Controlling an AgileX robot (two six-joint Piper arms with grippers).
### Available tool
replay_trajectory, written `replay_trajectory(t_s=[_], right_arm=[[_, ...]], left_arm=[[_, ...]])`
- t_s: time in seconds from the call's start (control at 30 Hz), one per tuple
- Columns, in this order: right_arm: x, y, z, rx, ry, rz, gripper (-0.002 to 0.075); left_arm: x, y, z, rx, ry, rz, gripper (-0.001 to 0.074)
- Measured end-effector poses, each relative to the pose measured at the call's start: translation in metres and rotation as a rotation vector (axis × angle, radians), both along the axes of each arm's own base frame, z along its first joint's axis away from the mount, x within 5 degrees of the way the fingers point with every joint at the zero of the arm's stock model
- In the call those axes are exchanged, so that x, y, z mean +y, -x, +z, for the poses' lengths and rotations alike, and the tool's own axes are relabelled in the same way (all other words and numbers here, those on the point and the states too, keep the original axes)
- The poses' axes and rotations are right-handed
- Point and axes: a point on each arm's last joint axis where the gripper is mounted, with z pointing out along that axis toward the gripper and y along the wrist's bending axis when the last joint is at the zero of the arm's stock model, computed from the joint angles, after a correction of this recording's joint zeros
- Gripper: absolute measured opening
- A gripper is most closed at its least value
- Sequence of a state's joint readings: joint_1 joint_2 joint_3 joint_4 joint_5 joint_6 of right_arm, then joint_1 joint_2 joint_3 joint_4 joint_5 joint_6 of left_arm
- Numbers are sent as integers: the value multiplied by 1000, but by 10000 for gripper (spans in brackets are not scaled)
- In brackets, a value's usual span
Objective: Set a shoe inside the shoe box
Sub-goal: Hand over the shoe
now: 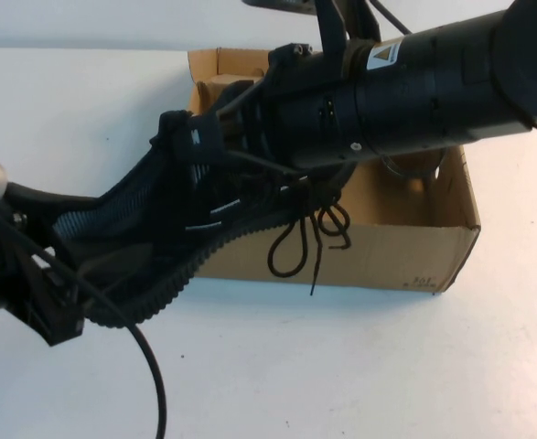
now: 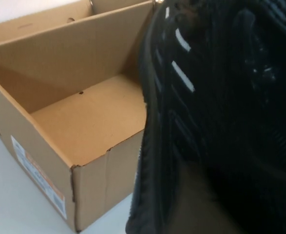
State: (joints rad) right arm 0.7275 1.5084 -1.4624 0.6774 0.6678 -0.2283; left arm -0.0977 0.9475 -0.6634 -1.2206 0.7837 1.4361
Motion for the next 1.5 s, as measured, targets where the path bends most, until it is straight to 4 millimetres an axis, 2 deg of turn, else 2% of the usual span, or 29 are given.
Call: replay_trajectory(t_s=[0.13, 0.2, 0.27, 0.53, 0.67, 0.77, 0.97, 1.07, 1.27, 1.5], right_arm=[[0, 1, 0, 3, 3, 13, 22], [0, 2, -1, 6, 4, 17, 22], [0, 2, -1, 7, 5, 18, 22], [-1, 3, -4, -4, 54, 46, 22], [-1, 5, -6, -37, 91, 87, 64], [-2, 5, -7, -86, 132, 120, 155], [-7, 7, -2, -158, 237, 174, 418], [-11, 8, 7, -239, 306, 228, 484], [-23, 14, 26, -467, 500, 408, 496], [-31, 10, 25, -559, 665, 485, 456]], left_arm=[[-1, 0, 0, -8, 2, -9, 144], [-1, 1, 0, -8, 3, -18, 71], [-1, 1, 0, -10, 2, -19, 43], [-2, 2, 0, -8, -5, -38, 29], [-2, 2, -1, -6, -8, -43, 29], [-2, 2, -1, -4, -8, -43, 28], [-2, 1, -1, -4, -5, -39, 27], [-2, 1, -1, -10, -9, -41, 29], [-5, 6, -1, -28, -27, -121, 27], [-7, 9, 5, -47, -106, -215, 24]])
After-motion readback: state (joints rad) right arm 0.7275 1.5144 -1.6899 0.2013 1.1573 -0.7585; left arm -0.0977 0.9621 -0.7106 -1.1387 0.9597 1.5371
